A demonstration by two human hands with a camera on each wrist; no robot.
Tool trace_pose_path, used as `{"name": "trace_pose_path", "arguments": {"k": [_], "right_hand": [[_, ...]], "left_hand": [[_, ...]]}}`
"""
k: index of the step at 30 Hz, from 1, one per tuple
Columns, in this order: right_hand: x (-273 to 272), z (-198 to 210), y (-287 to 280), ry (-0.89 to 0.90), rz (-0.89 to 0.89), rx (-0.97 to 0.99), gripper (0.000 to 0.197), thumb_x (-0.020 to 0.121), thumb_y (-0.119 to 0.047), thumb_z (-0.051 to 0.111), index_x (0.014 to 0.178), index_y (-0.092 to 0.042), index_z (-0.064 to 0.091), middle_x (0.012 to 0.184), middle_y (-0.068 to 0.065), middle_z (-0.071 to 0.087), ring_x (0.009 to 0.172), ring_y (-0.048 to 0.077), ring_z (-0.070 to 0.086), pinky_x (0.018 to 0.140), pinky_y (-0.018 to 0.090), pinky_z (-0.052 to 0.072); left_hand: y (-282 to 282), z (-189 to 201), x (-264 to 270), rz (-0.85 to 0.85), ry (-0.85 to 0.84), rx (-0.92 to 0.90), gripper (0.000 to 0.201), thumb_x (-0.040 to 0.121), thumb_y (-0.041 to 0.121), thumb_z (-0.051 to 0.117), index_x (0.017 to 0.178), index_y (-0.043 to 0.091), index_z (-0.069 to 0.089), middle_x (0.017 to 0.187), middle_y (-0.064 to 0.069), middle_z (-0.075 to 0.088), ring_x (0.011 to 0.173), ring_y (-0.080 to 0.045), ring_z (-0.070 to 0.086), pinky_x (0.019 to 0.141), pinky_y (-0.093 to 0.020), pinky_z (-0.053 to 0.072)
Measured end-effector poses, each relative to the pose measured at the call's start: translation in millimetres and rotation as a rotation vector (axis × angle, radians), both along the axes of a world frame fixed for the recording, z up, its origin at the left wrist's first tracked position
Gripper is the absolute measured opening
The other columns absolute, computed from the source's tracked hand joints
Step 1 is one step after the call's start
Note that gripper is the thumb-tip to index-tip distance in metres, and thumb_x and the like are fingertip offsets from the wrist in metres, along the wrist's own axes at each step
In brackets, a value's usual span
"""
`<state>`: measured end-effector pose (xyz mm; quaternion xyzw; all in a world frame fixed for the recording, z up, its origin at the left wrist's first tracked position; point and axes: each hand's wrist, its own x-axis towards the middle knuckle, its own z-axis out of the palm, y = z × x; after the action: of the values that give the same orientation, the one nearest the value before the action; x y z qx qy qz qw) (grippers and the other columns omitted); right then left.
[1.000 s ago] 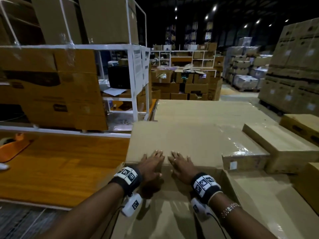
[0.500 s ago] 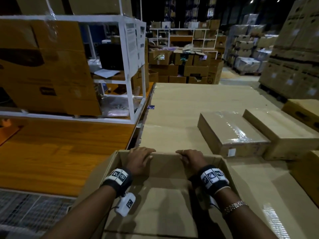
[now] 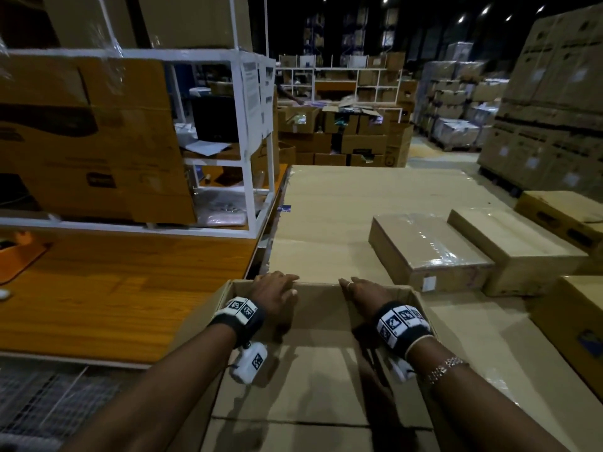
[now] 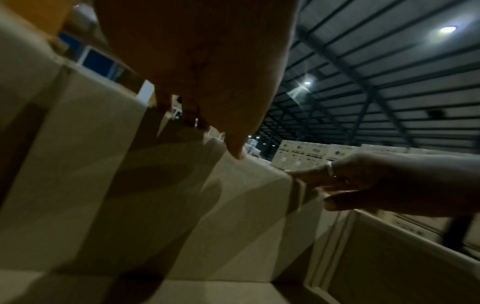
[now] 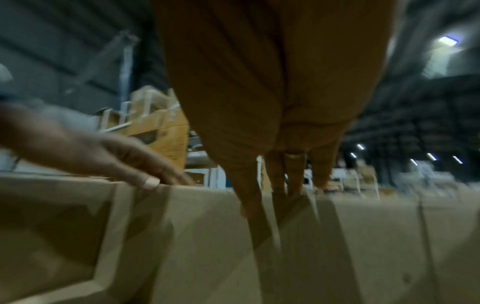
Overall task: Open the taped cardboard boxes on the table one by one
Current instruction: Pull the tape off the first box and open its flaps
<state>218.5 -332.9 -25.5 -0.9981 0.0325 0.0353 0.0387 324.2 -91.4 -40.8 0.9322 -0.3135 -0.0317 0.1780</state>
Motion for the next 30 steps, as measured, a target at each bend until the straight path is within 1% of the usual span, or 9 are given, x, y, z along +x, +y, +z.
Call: {"name": "trace_pose_path", "arguments": {"k": [2, 8, 12, 14, 21, 24, 25, 27, 30], "right_hand": [[-21, 14, 9, 0.048, 0.004, -0.076, 0.062, 0.099, -0.013, 0.050, 0.157, -0.018, 0.030, 0.158, 0.017, 0.036, 0.135, 0.037, 0.050, 0.108, 0.046, 0.044], [-100, 66, 39, 0.072, 0.089, -0.070, 0.071, 0.099, -0.027, 0.059, 0.160, -0.027, 0.023, 0.157, 0.007, 0.043, 0.140, 0.027, 0.047, 0.113, 0.039, 0.041], [-164, 105, 77, 0.013, 0.130, 0.159, 0.063, 0.095, -0.036, 0.068, 0.152, -0.023, 0.044, 0.133, 0.002, 0.066, 0.112, 0.014, 0.066, 0.096, 0.026, 0.051], [-201, 111, 96, 0.030, 0.175, 0.336, 0.054, 0.094, -0.034, 0.070, 0.143, -0.017, 0.055, 0.126, 0.002, 0.070, 0.107, 0.011, 0.069, 0.094, 0.029, 0.056], [-325, 74, 147, 0.323, 0.065, 0.460, 0.043, 0.096, -0.037, 0.066, 0.137, -0.029, 0.059, 0.122, -0.009, 0.069, 0.105, 0.001, 0.067, 0.086, 0.020, 0.057], [-349, 46, 164, 0.301, 0.009, 0.563, 0.020, 0.102, -0.035, 0.058, 0.108, -0.019, 0.070, 0.077, -0.016, 0.069, 0.068, -0.008, 0.063, 0.063, 0.014, 0.049], [-353, 37, 167, 0.241, -0.006, 0.573, 0.029, 0.104, -0.034, 0.055, 0.088, -0.014, 0.069, 0.062, -0.016, 0.063, 0.057, -0.006, 0.059, 0.060, 0.018, 0.046], [-358, 18, 170, 0.128, -0.051, 0.569, 0.049, 0.105, -0.038, 0.052, 0.072, -0.003, 0.063, 0.056, -0.021, 0.061, 0.056, -0.005, 0.058, 0.066, 0.030, 0.051], [-360, 1, 173, 0.012, -0.112, 0.413, 0.047, 0.102, -0.054, 0.046, 0.066, -0.030, 0.062, 0.068, -0.023, 0.065, 0.069, -0.001, 0.063, 0.072, 0.036, 0.051]], "left_hand": [[3, 20, -17, -0.036, 0.026, -0.013, 0.054, 0.099, 0.041, 0.057, 0.150, 0.032, 0.041, 0.146, -0.004, 0.051, 0.135, -0.025, 0.046, 0.114, -0.052, 0.037], [25, 92, -73, -0.162, 0.023, -0.071, 0.062, 0.098, 0.042, 0.061, 0.153, 0.022, 0.039, 0.149, -0.009, 0.048, 0.138, -0.025, 0.043, 0.111, -0.039, 0.039], [56, 135, -139, -0.343, 0.159, -0.039, 0.058, 0.098, 0.043, 0.063, 0.147, 0.018, 0.047, 0.146, -0.007, 0.052, 0.132, -0.020, 0.051, 0.107, -0.033, 0.043], [77, 141, -180, -0.433, 0.274, 0.025, 0.055, 0.099, 0.041, 0.062, 0.146, 0.015, 0.049, 0.143, -0.003, 0.055, 0.129, -0.018, 0.053, 0.105, -0.030, 0.044], [141, 66, -285, -0.644, 0.353, 0.205, 0.054, 0.099, 0.057, 0.051, 0.141, 0.024, 0.055, 0.133, 0.000, 0.062, 0.117, -0.013, 0.060, 0.101, -0.037, 0.051], [158, 29, -304, -0.605, 0.398, 0.165, 0.056, 0.098, 0.066, 0.043, 0.134, 0.027, 0.061, 0.130, 0.004, 0.065, 0.112, -0.011, 0.062, 0.099, -0.041, 0.052], [162, 19, -309, -0.583, 0.411, 0.136, 0.053, 0.098, 0.068, 0.040, 0.124, 0.029, 0.066, 0.121, 0.006, 0.068, 0.106, -0.010, 0.063, 0.096, -0.040, 0.052], [169, 6, -316, -0.537, 0.413, 0.068, 0.046, 0.100, 0.066, 0.036, 0.088, 0.033, 0.066, 0.088, 0.011, 0.066, 0.082, -0.010, 0.060, 0.079, -0.034, 0.049], [172, 3, -321, -0.511, 0.315, 0.003, 0.046, 0.100, 0.066, 0.032, 0.070, 0.038, 0.052, 0.068, 0.012, 0.054, 0.066, -0.007, 0.051, 0.066, -0.034, 0.038]]}}
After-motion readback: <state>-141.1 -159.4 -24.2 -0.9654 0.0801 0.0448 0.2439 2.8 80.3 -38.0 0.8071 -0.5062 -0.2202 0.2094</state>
